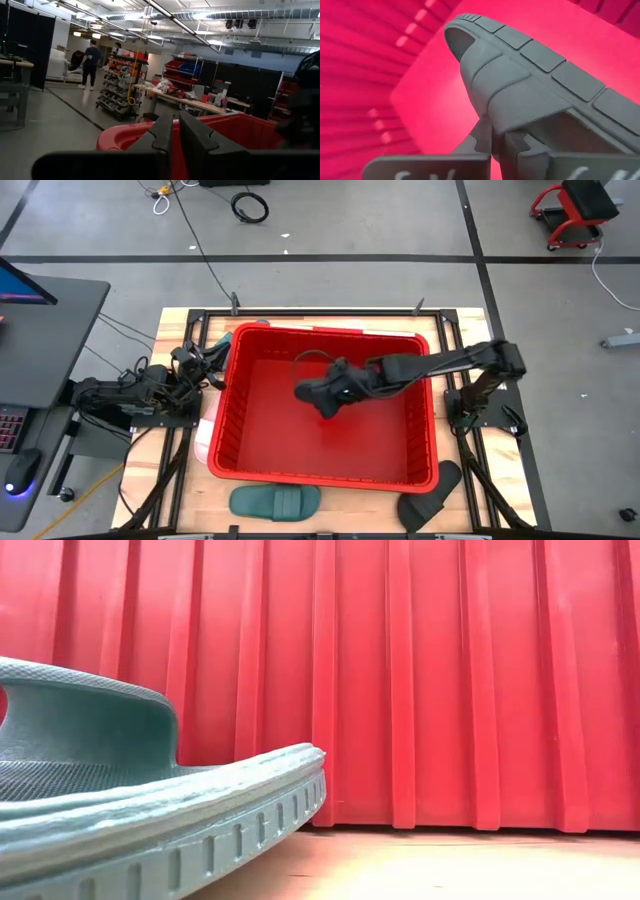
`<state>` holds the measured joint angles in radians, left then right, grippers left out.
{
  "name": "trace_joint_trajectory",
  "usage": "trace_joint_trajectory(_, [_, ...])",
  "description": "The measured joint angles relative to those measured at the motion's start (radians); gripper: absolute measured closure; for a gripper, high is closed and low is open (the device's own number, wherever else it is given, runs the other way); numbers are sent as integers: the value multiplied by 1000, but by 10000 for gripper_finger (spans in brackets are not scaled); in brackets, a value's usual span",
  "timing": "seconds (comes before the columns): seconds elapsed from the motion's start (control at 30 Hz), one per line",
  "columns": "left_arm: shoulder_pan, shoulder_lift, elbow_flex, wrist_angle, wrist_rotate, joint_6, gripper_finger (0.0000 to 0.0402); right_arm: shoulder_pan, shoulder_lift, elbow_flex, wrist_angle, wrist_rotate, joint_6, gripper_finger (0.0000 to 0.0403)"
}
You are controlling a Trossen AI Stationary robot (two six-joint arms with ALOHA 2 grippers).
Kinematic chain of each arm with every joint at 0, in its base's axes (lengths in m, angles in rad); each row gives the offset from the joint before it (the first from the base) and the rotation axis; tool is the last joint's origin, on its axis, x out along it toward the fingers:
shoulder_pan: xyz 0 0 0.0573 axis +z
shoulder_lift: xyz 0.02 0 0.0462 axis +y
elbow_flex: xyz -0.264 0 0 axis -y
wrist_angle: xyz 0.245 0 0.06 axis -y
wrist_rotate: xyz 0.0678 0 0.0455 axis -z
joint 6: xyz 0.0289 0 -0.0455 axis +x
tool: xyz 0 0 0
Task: Pick and place slides into bin
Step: Put the top black slide into the left side of the container
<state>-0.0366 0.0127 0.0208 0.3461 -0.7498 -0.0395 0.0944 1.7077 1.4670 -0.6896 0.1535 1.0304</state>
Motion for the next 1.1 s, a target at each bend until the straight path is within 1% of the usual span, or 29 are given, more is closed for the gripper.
trace_joint_trajectory(0.07, [0, 0, 0, 0, 0, 0, 361, -3, 32, 0, 10, 23, 9, 389])
trace_joint_trajectory(0.13, [0, 0, 0, 0, 0, 0, 364, -12, 59, 0, 16, -5, -3, 390])
trace_joint_trajectory(0.23, [0, 0, 0, 0, 0, 0, 368, -25, 86, -1, 59, -104, -96, 394])
trace_joint_trajectory(0.33, [0, 0, 0, 0, 0, 0, 372, -51, 109, 0, 90, -242, -159, 394])
trace_joint_trajectory(0.4, [0, 0, 0, 0, 0, 0, 374, -70, 127, -1, 172, -314, -267, 393])
trace_joint_trajectory(0.5, [0, 0, 0, 0, 0, 0, 372, -86, 147, 0, 307, -361, -529, 393])
trace_joint_trajectory(0.6, [0, 0, 0, 0, 0, 0, 367, -99, 178, 3, 388, -396, -691, 393])
trace_joint_trajectory(0.63, [0, 0, 0, 0, 0, 0, 365, -99, 191, 16, 371, -414, -721, 393])
trace_joint_trajectory(0.7, [0, 0, 0, -1, 0, 0, 363, -99, 220, 67, 274, -447, -747, 393])
trace_joint_trajectory(0.77, [0, 0, 0, 0, 0, 0, 361, -99, 259, 154, 122, -467, -782, 394])
trace_joint_trajectory(0.87, [0, 0, 0, 0, 0, 0, 362, -93, 339, 310, -104, -480, -876, 394])
trace_joint_trajectory(0.97, [0, 0, 0, 0, 0, 0, 367, -95, 416, 450, -178, -513, -973, 394])
trace_joint_trajectory(1.1, [0, 0, 0, -1, 0, 0, 373, -113, 508, 567, -180, -609, -1111, 394])
